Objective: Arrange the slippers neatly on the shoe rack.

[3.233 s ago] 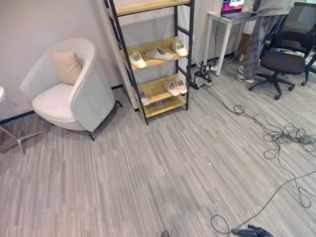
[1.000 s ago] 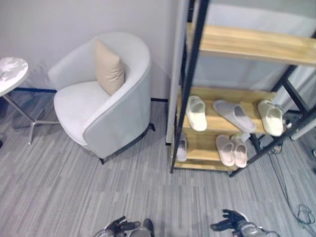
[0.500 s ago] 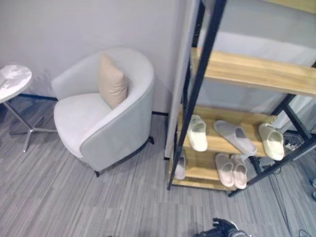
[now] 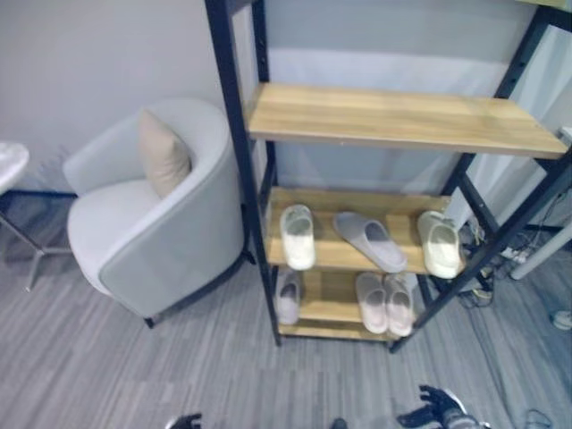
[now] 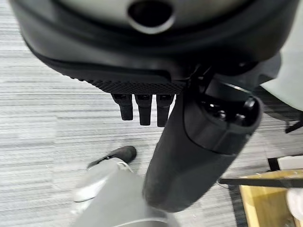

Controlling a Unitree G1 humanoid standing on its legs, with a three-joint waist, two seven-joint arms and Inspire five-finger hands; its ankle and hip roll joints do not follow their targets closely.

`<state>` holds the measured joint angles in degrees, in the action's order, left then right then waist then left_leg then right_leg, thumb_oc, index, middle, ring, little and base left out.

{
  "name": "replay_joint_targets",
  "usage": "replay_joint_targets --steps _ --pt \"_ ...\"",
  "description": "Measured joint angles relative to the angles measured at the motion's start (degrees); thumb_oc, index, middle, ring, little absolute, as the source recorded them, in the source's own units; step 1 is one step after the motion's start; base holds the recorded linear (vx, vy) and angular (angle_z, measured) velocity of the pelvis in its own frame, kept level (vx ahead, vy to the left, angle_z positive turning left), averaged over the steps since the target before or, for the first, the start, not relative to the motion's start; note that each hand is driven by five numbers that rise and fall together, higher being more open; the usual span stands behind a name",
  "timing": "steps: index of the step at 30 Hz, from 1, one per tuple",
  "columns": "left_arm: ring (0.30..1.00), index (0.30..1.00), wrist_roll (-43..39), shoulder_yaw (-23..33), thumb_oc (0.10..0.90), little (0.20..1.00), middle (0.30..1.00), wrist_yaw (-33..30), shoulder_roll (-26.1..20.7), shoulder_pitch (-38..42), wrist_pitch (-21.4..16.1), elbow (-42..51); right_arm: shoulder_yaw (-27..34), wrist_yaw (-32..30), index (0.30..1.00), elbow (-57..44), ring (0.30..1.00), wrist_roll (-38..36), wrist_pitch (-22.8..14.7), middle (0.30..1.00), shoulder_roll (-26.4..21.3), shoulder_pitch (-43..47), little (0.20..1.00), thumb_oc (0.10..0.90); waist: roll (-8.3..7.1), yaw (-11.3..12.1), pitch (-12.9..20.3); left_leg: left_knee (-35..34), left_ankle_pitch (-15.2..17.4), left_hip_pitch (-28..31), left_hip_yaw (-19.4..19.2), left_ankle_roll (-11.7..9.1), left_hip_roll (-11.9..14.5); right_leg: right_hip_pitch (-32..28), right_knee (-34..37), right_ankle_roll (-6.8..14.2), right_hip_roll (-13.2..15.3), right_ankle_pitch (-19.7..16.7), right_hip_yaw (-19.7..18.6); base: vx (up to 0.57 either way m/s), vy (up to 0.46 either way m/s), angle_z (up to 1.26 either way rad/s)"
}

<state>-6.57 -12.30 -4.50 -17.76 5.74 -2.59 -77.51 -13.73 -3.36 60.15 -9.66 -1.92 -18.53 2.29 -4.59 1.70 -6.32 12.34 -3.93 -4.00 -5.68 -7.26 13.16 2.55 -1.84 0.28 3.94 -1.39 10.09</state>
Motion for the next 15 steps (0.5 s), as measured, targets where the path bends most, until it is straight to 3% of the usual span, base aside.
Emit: replay_joint_targets --steps 2,3,5,6,7,15 --pt "0.900 0.900 0.0 -1.2 0.800 0.900 0.900 0.2 2.1 0.2 -0.4 0.6 -0.6 0.3 0.900 -0.1 0.900 -0.1 -0.3 0.900 -0.2 0.5 0.900 0.800 -0.06 -0.1 -0.2 -2.0 2.3 0.3 -0.1 0.9 -4.4 -0.1 0.4 -0.1 0.4 -0.1 0.2 0.10 -0.038 0.10" --pt "0.900 0.900 0.1 -1.7 0.800 0.900 0.900 0.6 5.1 0.0 -1.0 1.5 -1.6 0.4 0.900 -1.1 0.900 -0.1 -0.5 0.900 0.2 0.6 0.900 0.800 1.83 0.1 -0.4 -6.0 5.3 2.2 0.4 3.5 -8.3 0.4 -0.5 0.1 -0.3 -0.3 0.5 0.08 0.004 -0.06" --pt "0.900 0.900 0.4 -1.6 0.800 0.900 0.900 1.2 4.9 0.1 -1.6 1.2 -3.1 1.3 0.900 -2.3 0.900 -0.1 -0.5 0.900 2.3 1.2 0.900 0.800 1.48 0.5 -0.5 -8.9 6.2 3.7 3.2 5.0 -10.4 1.7 -1.4 0.6 -0.4 -0.2 -1.8 0.07 0.009 -0.37" --pt "0.900 0.900 0.7 -1.4 0.800 0.900 0.900 0.9 5.1 0.3 -1.6 0.2 -4.0 2.1 0.900 -4.0 0.900 -0.1 -0.8 0.900 2.9 1.1 0.900 0.800 1.55 0.4 -0.6 -9.7 6.1 4.3 5.0 5.2 -11.2 1.6 -0.4 0.7 -0.5 -0.2 -2.6 0.09 0.043 -0.43" --pt "0.900 0.900 0.7 -1.5 0.800 0.900 0.900 0.9 5.3 0.4 -1.6 0.1 -4.1 2.2 0.900 -4.4 0.900 -0.1 -1.7 0.900 3.5 1.1 0.900 0.800 2.09 0.3 -0.6 -9.6 5.4 4.2 4.5 6.2 -11.0 0.5 0.4 1.1 -0.5 -0.9 -2.6 0.06 0.033 -0.31" --pt "0.900 0.900 3.0 -1.3 0.800 0.900 0.900 0.2 5.5 -0.8 -1.5 0.6 -1.0 2.0 0.900 -9.8 0.900 -6.4 -1.8 0.900 3.1 -0.7 0.900 0.800 2.28 0.0 -0.2 -11.1 5.8 8.2 2.9 7.6 -12.3 -3.2 3.7 1.3 0.0 -3.8 -5.1 0.07 0.071 -0.11"
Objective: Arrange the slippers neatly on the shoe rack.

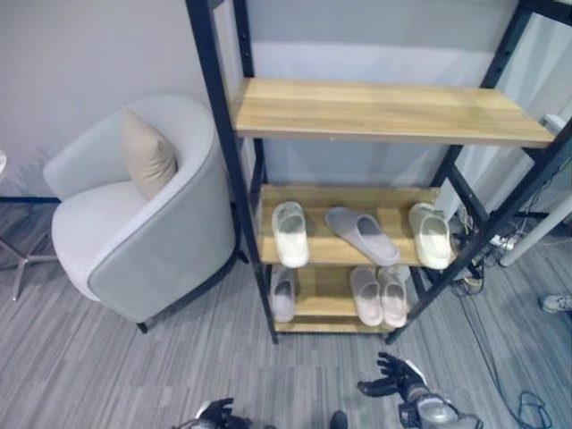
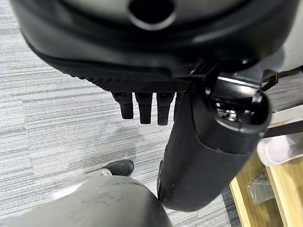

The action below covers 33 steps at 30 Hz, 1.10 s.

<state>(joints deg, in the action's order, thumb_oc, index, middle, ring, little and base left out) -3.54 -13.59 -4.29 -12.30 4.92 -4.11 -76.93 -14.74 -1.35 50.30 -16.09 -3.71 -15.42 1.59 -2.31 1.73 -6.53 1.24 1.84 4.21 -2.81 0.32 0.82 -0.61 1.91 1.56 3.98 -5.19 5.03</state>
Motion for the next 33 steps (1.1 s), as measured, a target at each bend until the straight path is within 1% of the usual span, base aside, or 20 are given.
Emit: replay_joint_targets --steps 3,4,7,8,9,10,11,12,13,14,17,18,21,23,25,26,28,29,30,33 --pt "0.900 0.900 1.1 -0.3 0.800 0.900 0.900 0.0 0.1 -0.7 0.1 0.9 -0.1 -0.3 0.900 -6.8 0.900 -0.7 0.1 0.900 -1.8 -0.6 0.900 0.800 0.54 -0.1 0.3 -1.2 -0.1 1.0 -0.3 0.1 -0.1 -1.3 2.2 0.2 0.0 -1.3 -0.4 0.02 0.055 -0.10" --pt "0.900 0.900 2.1 -0.4 0.800 0.900 0.900 0.0 0.1 -1.1 0.1 1.4 -0.2 -0.4 0.900 -10.2 0.900 -2.1 -0.7 0.900 -2.7 0.8 0.900 0.800 0.67 -0.1 0.4 -2.0 -0.1 1.9 -0.6 0.1 -0.1 -2.0 3.0 0.2 -0.2 -1.7 -0.6 0.01 0.048 -0.10" --pt "0.900 0.900 2.6 -2.1 0.800 0.900 0.900 -0.1 0.1 -1.7 0.1 2.1 0.1 -0.2 0.900 -13.3 0.900 -3.2 -1.1 0.900 -3.4 3.8 0.900 0.800 0.95 -0.2 1.5 -4.0 -0.8 3.0 -1.2 0.0 0.0 -2.0 3.0 0.2 -0.4 -1.7 -1.0 -0.03 0.049 -0.06" --pt "0.900 0.900 4.0 -1.9 0.800 0.900 0.900 0.0 0.4 -2.1 0.1 3.9 1.5 0.3 0.900 -26.3 0.900 -4.9 1.5 0.900 -6.1 -0.6 0.900 0.800 1.52 0.3 1.6 -4.8 -1.3 2.9 -1.0 0.2 -0.1 -1.8 3.0 0.2 -0.2 -1.7 -0.8 -0.08 0.036 0.13" --pt "0.900 0.900 4.5 -1.8 0.800 0.900 0.900 0.0 0.3 -2.4 -0.1 4.6 2.1 2.5 0.900 -36.9 0.900 -4.9 -2.8 0.900 -7.4 -7.4 0.900 0.800 1.88 -0.2 1.8 -5.8 -1.8 3.1 -1.2 -0.2 -0.2 -1.0 3.0 0.6 -0.3 -1.6 -1.2 -0.09 0.043 0.05" --pt "0.900 0.900 4.4 -1.7 0.800 0.900 0.900 -0.2 0.0 -3.3 -0.1 4.6 2.3 4.6 0.900 -42.2 0.900 -4.7 -7.0 0.900 -8.2 -10.9 0.900 0.800 1.64 -1.0 2.0 -5.8 -1.8 3.1 -1.4 -0.2 -0.2 -1.1 3.0 0.8 -0.4 -1.4 -1.7 -0.05 0.025 -0.14" --pt "0.900 0.900 4.5 -0.7 0.800 0.900 0.900 -0.4 -0.2 -4.0 -0.1 4.4 0.8 6.9 0.900 -43.9 0.900 -4.3 -8.7 0.900 -8.1 -11.5 0.900 0.800 1.25 -1.9 2.5 -5.8 -1.8 3.2 -1.8 -0.1 -0.1 -1.1 3.0 0.8 -0.4 -1.5 -2.5 -0.02 0.016 -0.29" --pt "0.900 0.900 4.8 -0.7 0.800 0.900 0.900 -0.4 -0.3 -4.0 -0.1 4.1 -0.2 8.1 0.900 -43.5 0.900 -4.2 -9.1 0.900 -7.9 -12.0 0.900 0.800 0.84 -2.8 2.8 -5.8 -1.7 3.2 -2.1 -0.1 0.0 -0.9 3.0 0.8 -0.5 -1.5 -2.8 -0.04 0.023 -0.31" --pt "0.900 0.900 6.2 -0.8 0.800 0.900 0.900 -0.4 -0.2 -3.8 -0.2 3.8 -1.2 9.3 0.900 -41.5 0.900 -4.2 -9.0 0.900 -7.2 -12.4 0.900 0.800 0.37 -3.3 2.9 -5.9 -1.6 3.3 -2.8 -0.2 0.0 -0.8 3.0 0.9 -0.5 -1.6 -3.1 -0.04 0.019 -0.30" --pt "0.900 0.900 7.3 -1.1 0.800 0.900 0.900 0.0 -0.2 -3.2 -0.8 3.9 -2.7 10.1 0.900 -38.1 0.900 -4.2 -7.7 0.900 -7.3 -12.8 0.900 0.800 0.01 -3.4 2.8 -5.9 -1.6 3.2 -3.4 -0.1 0.0 -0.5 3.1 1.3 -0.5 -1.4 -3.4 -0.04 0.019 -0.23" --pt "0.900 0.900 9.5 -3.0 0.800 0.900 0.900 0.0 -0.3 -2.7 -2.1 5.4 -3.4 11.7 0.900 -36.1 0.900 -4.4 -4.4 0.900 -8.4 -16.7 0.900 0.800 0.16 -3.2 2.7 -6.1 -1.7 2.3 -3.6 -0.2 -0.1 0.5 3.5 2.1 -0.1 -0.6 -3.1 0.02 0.007 -0.05" --pt "0.900 0.900 9.6 -3.1 0.800 0.900 0.900 0.0 -0.3 -3.1 -2.3 5.4 -4.3 13.5 0.900 -37.9 0.900 -4.4 -4.0 0.900 -10.9 -19.7 0.900 0.800 0.54 -3.3 2.7 -6.1 -1.7 2.2 -3.8 -0.2 0.0 0.7 3.5 2.2 0.0 -0.7 -3.1 0.04 0.002 -0.07" --pt "0.900 0.900 10.8 -2.3 0.800 0.900 0.900 0.0 -0.2 -4.1 -2.3 5.0 -3.9 15.1 0.900 -42.4 0.900 -4.3 -4.0 0.900 -13.9 -24.2 0.900 0.800 0.87 -3.5 2.7 -6.1 -1.7 2.7 -3.8 -0.3 0.2 0.3 3.5 2.2 -0.4 -0.9 -3.1 0.05 0.012 -0.05" --pt "0.900 0.900 11.1 -2.1 0.800 0.900 0.900 0.1 -0.1 -4.4 -2.3 4.9 -2.8 15.0 0.900 -44.8 0.900 -3.9 -4.1 0.900 -14.6 -24.2 0.900 0.800 1.02 -3.8 2.7 -6.1 -1.7 2.9 -3.8 -0.4 0.3 0.1 3.5 2.3 -0.5 -1.1 -3.1 0.04 0.015 -0.01" --pt "0.900 0.900 11.2 -2.0 0.800 0.900 0.900 0.1 0.1 -4.6 -2.4 4.9 0.6 12.8 0.900 -49.3 0.900 -0.2 -4.8 0.900 -14.2 -23.2 0.900 0.800 1.39 -4.1 2.7 -6.1 -1.7 2.9 -3.8 -0.4 0.3 0.0 3.5 2.2 -0.5 -1.2 -3.2 0.04 0.019 -0.01" --pt "0.900 0.900 11.2 -1.9 0.800 0.900 0.900 0.0 0.2 -4.7 -2.4 4.9 1.5 10.2 0.900 -51.0 0.900 5.4 -5.4 0.900 -14.7 -21.1 0.900 0.800 1.49 -4.2 2.7 -6.1 -1.7 3.0 -3.9 -0.4 0.3 0.0 3.5 2.2 -0.5 -1.3 -3.2 0.02 0.013 -0.05" --pt "0.900 0.900 11.3 -2.0 0.800 0.900 0.900 0.0 0.1 -4.5 -2.4 5.1 3.2 6.5 0.900 -51.2 0.900 12.1 -7.1 0.900 -14.9 -16.8 0.900 0.800 1.41 -4.2 2.7 -6.1 -1.7 3.0 -4.0 -0.4 0.3 0.0 3.5 2.1 -0.5 -1.5 -3.3 0.00 0.000 0.00" --pt "0.900 0.900 11.6 -2.0 0.800 0.900 0.900 0.0 0.1 -4.5 -2.5 5.1 3.4 5.1 0.900 -51.3 0.900 14.4 -7.5 0.900 -15.1 -15.0 0.900 0.800 1.38 -4.0 2.7 -6.1 -1.7 3.0 -3.9 -0.4 0.3 0.1 3.5 2.1 -0.5 -1.5 -3.3 0.00 0.000 0.00" --pt "0.900 0.900 11.8 -2.0 0.800 0.900 0.900 0.0 0.2 -4.5 -2.5 5.2 3.5 3.2 0.900 -51.3 0.900 19.0 -7.5 0.900 -16.3 -11.6 0.900 0.800 1.43 -3.2 2.7 -6.1 -1.7 2.9 -4.0 -0.4 0.2 0.1 3.5 2.1 -0.5 -1.5 -3.2 0.00 0.000 0.00" --pt "0.900 0.900 13.1 -2.0 0.800 0.900 0.900 -0.1 0.1 -4.3 -2.7 5.6 3.6 -0.3 0.900 -51.2 0.900 26.7 -7.7 0.900 -19.0 -5.8 0.900 0.800 1.40 -2.1 2.7 -6.1 -1.9 2.7 -3.1 -0.4 0.2 -0.1 3.5 2.1 -0.4 -1.5 -2.8 0.02 0.010 0.12"
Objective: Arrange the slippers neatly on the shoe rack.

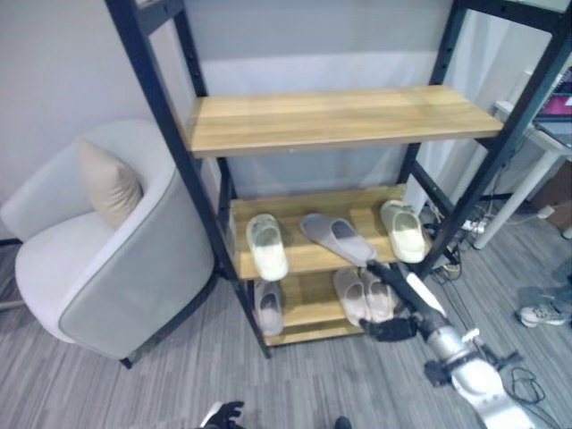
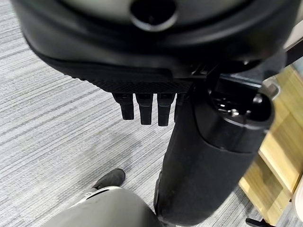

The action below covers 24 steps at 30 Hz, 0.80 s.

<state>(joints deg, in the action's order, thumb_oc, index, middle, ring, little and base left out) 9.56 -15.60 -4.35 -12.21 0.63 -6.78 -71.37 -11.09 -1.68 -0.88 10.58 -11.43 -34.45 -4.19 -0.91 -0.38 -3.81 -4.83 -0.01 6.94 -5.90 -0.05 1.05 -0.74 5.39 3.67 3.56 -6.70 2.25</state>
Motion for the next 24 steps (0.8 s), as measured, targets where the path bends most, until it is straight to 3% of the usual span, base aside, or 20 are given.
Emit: replay_joint_targets --steps 6,11,24 --pt "0.900 0.900 0.2 0.6 0.800 0.900 0.900 -0.2 0.0 0.2 -0.9 0.1 0.7 -6.7 0.900 3.9 0.900 12.5 -1.0 0.900 -5.1 6.2 0.900 0.800 -0.21 2.3 0.0 0.2 -0.3 -0.9 1.8 -0.1 -0.1 0.1 0.0 -0.4 0.3 -0.1 1.9 0.03 0.012 0.16" --pt "0.900 0.900 -0.2 2.6 0.800 0.900 0.900 -0.3 0.2 -0.3 -1.5 -0.1 1.4 -10.5 0.900 9.0 0.900 15.6 1.9 0.900 -7.0 8.7 0.900 0.800 -0.15 3.6 0.0 0.2 -0.4 -2.0 3.2 -0.1 -0.1 0.6 0.0 -0.3 0.4 0.2 3.1 0.04 0.007 0.14" --pt "0.900 0.900 -2.6 4.4 0.800 0.900 0.900 -0.7 0.5 0.6 -2.4 0.1 1.3 -17.2 0.900 20.7 0.900 11.0 3.1 0.900 -6.2 18.5 0.900 0.800 -0.49 6.5 -1.7 0.2 -0.8 -4.7 4.7 -0.2 -0.2 2.4 0.0 -0.4 0.5 0.4 4.7 0.02 0.006 0.06"
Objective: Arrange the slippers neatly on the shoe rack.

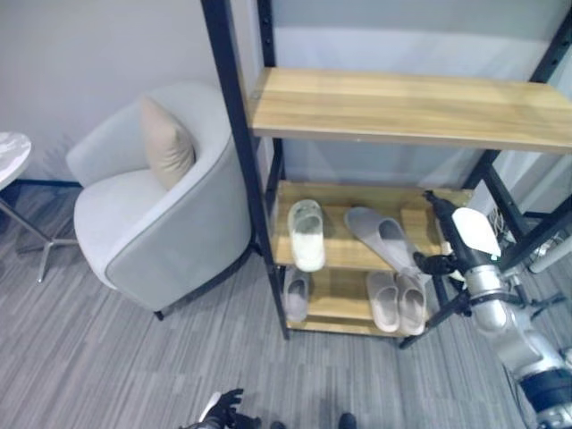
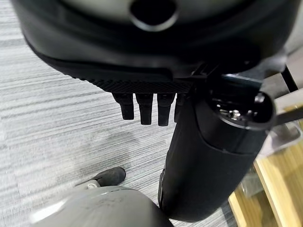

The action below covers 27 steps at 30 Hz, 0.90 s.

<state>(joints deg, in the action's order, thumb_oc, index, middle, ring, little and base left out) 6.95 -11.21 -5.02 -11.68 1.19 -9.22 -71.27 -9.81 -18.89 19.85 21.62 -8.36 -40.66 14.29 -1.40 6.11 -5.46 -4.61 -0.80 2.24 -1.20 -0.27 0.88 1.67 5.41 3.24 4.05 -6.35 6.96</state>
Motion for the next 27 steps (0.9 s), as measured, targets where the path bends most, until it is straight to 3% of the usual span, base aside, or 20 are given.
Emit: replay_joint_targets --steps 12,21,27 --pt "0.900 0.900 -4.5 -0.5 0.800 0.900 0.900 -1.8 -0.3 0.8 -1.2 1.5 -0.7 -2.7 0.900 9.7 0.900 -8.5 0.9 0.900 0.3 8.7 0.900 0.800 0.02 1.2 -3.8 0.0 -0.5 -3.1 1.5 0.0 -0.1 2.5 -0.4 -0.3 -0.1 -0.2 1.4 0.00 0.006 0.06" --pt "0.900 0.900 -4.6 -0.5 0.800 0.900 0.900 -2.0 -1.3 2.9 -1.2 0.8 -2.9 -3.2 0.900 14.9 0.900 -13.2 0.3 0.900 2.0 14.5 0.900 0.800 -1.97 3.7 -6.6 0.1 -1.1 -6.5 1.7 -0.3 -0.2 5.9 -0.4 -0.8 -0.2 -0.6 1.6 -0.02 0.003 0.01" --pt "0.900 0.900 -6.8 -2.5 0.800 0.900 0.900 -2.7 -2.4 2.4 -0.7 -0.7 -2.9 -3.8 0.900 16.9 0.900 -15.3 -0.2 0.900 2.0 18.3 0.900 0.800 -2.45 4.1 -8.6 0.5 -1.2 -8.3 2.1 -0.4 -0.1 7.3 -0.4 -1.0 -0.2 -0.8 2.0 -0.02 0.002 0.04"
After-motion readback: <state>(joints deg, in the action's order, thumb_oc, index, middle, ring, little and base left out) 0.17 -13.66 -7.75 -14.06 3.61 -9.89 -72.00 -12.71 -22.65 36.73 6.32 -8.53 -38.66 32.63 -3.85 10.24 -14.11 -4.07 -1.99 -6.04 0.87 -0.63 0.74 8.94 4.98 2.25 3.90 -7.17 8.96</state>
